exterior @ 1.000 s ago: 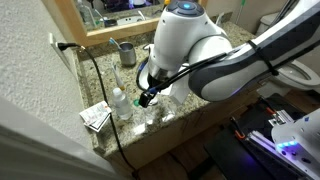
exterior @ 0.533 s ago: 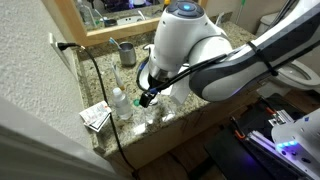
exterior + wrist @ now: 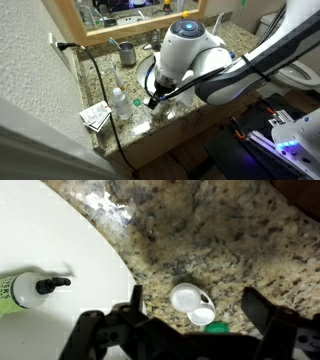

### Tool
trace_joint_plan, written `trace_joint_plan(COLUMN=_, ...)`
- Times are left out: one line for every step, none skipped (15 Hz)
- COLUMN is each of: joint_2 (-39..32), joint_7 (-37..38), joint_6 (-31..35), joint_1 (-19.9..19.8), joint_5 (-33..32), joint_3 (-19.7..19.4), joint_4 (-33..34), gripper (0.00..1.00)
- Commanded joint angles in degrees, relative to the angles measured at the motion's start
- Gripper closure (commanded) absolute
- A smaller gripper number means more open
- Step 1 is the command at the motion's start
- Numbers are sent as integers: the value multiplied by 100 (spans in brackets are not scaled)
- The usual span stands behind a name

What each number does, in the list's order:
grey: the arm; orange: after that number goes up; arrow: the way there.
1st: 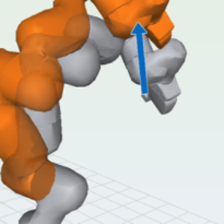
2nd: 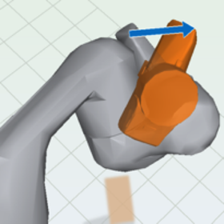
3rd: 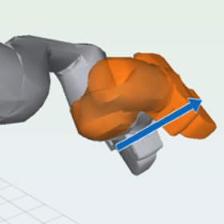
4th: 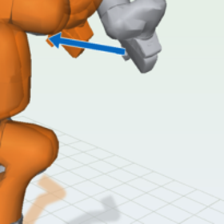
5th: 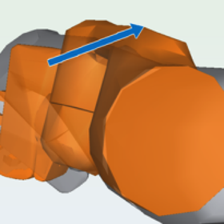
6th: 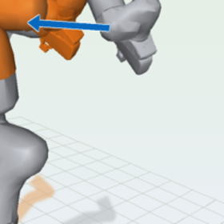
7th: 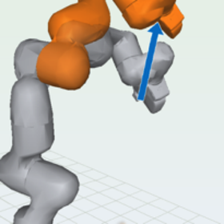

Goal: Pick up the contact lens case

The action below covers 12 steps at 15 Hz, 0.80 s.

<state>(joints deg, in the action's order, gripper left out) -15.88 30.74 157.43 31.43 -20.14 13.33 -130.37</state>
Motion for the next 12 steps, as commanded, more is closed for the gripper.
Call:
trace_joint_plan(joint_2=56, joint_7=241, joint_6=-140, joint_1=166, joint_5=-88, joint_3=-189, joint_4=-6, gripper=0)
trace_joint_plan(joint_2=61, joint_7=334, joint_6=-163, joint_1=195, joint_5=-98, joint_3=-218, joint_4=-4, gripper=0)
trace_joint_plan(joint_2=58, joint_7=514, joint_6=-115, joint_1=251, joint_5=-161, joint_3=-289, joint_4=-3, gripper=0)
trace_joint_plan(joint_2=35, joint_7=636, joint_6=30, joint_1=281, joint_5=-211, joint_3=-337, joint_4=-10, gripper=0)
trace_joint_plan(joint_2=11, joint_7=341, joint_6=-14, joint_1=175, joint_5=-14, joint_3=-213, joint_4=-2, gripper=0)
trace_joint_plan(joint_2=10, joint_7=379, joint_6=-12, joint_1=190, joint_5=-19, joint_3=-227, joint_4=-2, gripper=0)
trace_joint_plan(joint_2=10, joint_7=379, joint_6=-12, joint_1=193, joint_5=-17, joint_3=-227, joint_4=-2, gripper=0)
trace_joint_plan(joint_2=10, joint_7=379, joint_6=-12, joint_1=193, joint_5=-17, joint_3=-227, joint_4=-2, gripper=0)
trace_joint_plan(joint_2=10, joint_7=379, joint_6=-12, joint_1=193, joint_5=-17, joint_3=-227, joint_4=-2, gripper=0)
trace_joint_plan(joint_2=16, joint_7=460, joint_6=25, joint_1=241, joint_5=-173, joint_3=-306, joint_4=2, gripper=0)
trace_joint_plan(joint_2=13, joint_7=558, joint_6=98, joint_1=276, joint_5=-254, joint_3=-359, joint_4=1, gripper=0)
trace_joint_plan(joint_2=3, joint_7=550, joint_6=148, joint_1=281, joint_5=-299, joint_3=-379, joint_4=3, gripper=0)
